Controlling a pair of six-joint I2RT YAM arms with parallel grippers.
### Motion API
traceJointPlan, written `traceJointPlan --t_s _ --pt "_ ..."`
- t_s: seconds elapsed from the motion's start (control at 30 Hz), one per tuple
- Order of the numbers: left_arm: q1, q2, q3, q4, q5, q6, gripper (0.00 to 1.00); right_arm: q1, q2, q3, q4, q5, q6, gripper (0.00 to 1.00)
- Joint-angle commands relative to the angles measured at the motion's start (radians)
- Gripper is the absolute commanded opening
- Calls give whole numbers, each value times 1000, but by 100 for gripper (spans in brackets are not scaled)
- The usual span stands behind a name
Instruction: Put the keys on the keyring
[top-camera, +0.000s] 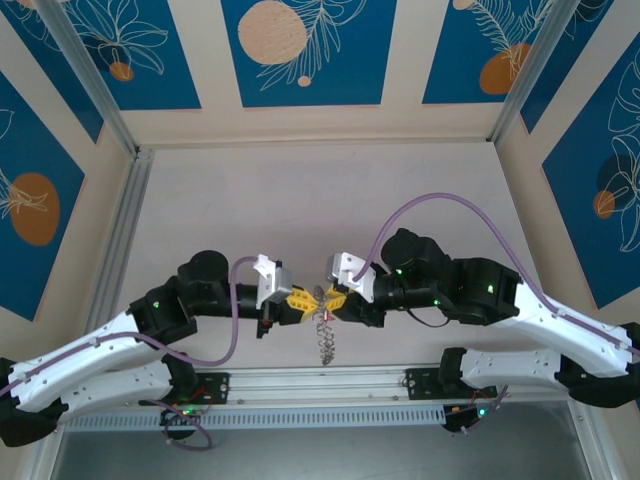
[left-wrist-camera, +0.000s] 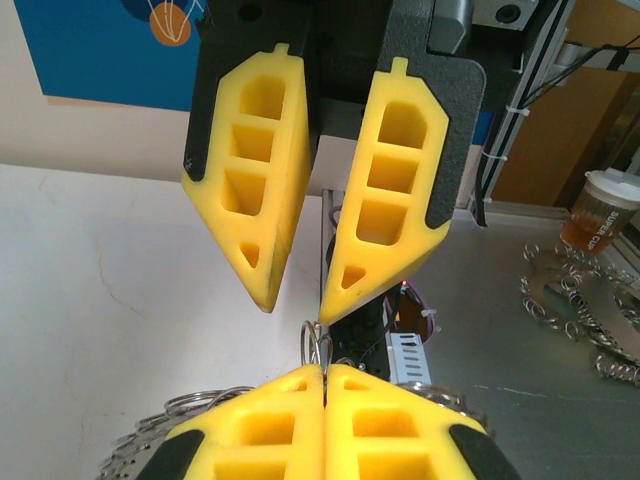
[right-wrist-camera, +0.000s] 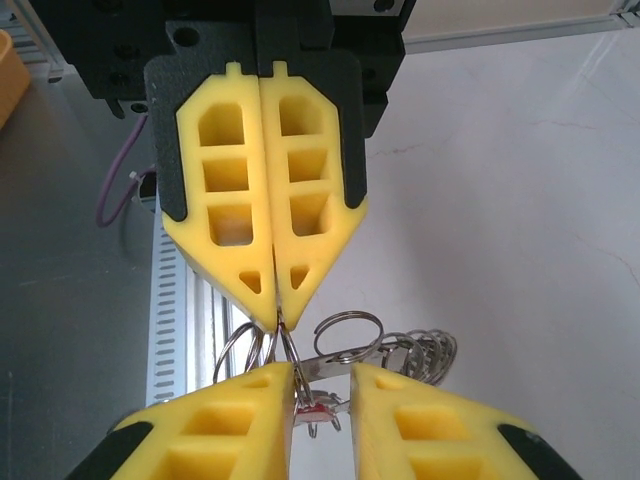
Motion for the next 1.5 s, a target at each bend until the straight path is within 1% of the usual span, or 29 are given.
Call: traceJointPlan --t_s 0.0,0.17,0.4,0.53,0.67,0.77,1.03,1.17,1.33,1.47 --pt "7 -22 -2 66 35 -19 0 -9 -43 -28 44 -37 15 23" --pt "6 -17 -3 69 34 -19 0 -32 -89 -76 79 -79 12 27" --pt "8 -16 -6 71 26 -17 0 -67 -100 -107 90 -105 18 28" --pt "8 -18 0 73 29 -17 0 -78 -127 -161 109 -113 32 30" --pt "10 -16 6 68 34 -16 0 -81 -169 -216 146 -131 35 38" --pt "10 -15 11 69 39 -19 0 -83 -194 -248 177 -112 23 44" --pt "11 -21 12 82 42 -33 0 -90 -185 -274 239 -135 -23 46" --pt "10 -22 15 81 47 -36 0 -90 -185 -299 274 -148 -48 50" --pt "10 -21 17 80 49 -36 0 -91 -179 -322 305 -150 -61 51" --pt "10 -19 13 74 35 -32 0 -93 -173 -334 311 -105 -27 50"
